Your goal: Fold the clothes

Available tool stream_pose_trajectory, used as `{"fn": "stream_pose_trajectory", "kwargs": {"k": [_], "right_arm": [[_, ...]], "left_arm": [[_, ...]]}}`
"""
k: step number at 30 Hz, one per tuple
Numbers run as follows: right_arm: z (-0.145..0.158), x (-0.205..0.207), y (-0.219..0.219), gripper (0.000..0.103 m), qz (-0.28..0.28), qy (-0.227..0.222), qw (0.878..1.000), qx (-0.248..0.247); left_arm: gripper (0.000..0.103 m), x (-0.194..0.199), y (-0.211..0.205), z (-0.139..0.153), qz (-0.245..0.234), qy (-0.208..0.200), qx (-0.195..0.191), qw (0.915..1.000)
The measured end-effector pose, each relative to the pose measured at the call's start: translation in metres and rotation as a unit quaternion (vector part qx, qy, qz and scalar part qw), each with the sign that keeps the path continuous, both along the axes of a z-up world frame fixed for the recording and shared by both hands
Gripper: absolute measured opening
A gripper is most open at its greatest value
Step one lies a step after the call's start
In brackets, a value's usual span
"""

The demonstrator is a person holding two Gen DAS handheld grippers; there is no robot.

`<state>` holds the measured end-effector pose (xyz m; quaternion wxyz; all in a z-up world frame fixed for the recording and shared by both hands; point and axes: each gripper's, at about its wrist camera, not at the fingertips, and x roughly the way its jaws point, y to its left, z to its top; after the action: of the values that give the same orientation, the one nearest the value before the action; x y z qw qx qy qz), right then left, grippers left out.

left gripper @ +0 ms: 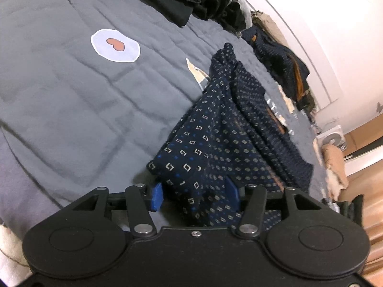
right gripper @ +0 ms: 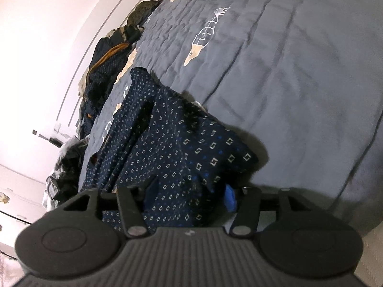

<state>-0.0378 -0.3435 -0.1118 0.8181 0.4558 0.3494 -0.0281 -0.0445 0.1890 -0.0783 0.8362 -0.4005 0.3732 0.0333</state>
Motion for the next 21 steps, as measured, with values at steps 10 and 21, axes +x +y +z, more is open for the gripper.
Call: {"fn": "stream_pose_trajectory", "kwargs": {"k": [10, 21], "right_arm": [[-0.001, 0.007, 0.002, 0.009, 0.010, -0.003, 1.000, -0.017], [0.033, -0.031, -0.010, 0.008, 0.039, -0.029, 0.998, 0.026]], "left_arm": [[0.014, 0.003, -0.003, -0.001, -0.010, -0.003, 0.026, 0.9996], [0.010, -0.046, 0.007, 0.023, -0.026, -0.028, 0.009, 0.9992]]}}
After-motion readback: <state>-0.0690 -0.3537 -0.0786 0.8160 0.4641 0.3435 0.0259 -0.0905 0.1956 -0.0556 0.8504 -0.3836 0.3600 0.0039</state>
